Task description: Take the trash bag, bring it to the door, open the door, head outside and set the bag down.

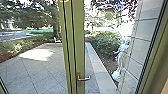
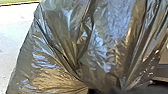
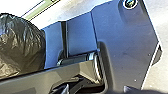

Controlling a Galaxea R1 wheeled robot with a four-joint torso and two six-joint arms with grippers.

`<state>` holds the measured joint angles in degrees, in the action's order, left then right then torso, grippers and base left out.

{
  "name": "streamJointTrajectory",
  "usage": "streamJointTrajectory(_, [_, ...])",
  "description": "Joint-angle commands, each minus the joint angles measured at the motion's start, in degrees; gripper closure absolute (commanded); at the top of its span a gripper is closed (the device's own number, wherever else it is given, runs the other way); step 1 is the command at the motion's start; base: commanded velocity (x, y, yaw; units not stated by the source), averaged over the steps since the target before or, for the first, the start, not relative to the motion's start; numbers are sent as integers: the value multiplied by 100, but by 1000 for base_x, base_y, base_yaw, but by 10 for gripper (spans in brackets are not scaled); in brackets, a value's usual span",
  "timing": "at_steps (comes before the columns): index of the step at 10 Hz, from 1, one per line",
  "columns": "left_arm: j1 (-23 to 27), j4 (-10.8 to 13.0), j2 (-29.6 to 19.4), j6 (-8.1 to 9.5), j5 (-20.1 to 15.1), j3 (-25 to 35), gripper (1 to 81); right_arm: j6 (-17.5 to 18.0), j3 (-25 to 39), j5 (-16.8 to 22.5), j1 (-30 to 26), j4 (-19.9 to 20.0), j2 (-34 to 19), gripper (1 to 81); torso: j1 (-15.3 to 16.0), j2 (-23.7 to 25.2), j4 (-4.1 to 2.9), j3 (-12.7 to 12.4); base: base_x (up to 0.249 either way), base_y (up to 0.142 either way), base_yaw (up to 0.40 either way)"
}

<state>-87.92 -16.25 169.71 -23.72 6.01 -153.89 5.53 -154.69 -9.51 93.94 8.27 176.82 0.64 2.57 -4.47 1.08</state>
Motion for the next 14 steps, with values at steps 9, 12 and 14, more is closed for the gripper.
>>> streamJointTrajectory(9, [288, 210, 11, 8, -302, -44, 811, -44, 106, 300, -187, -97, 128, 10, -2, 0, 0, 0, 0, 0, 299])
streamJointTrajectory(12, [288, 210, 11, 8, -320, -44, 811, -52, 98, 300, -187, -106, 128, 10, -2, 0, 0, 0, 0, 0, 272])
streamJointTrajectory(14, [288, 218, 20, 8, -320, -44, 811, -52, 98, 300, -187, -106, 128, 10, -2, 0, 0, 0, 0, 0, 266])
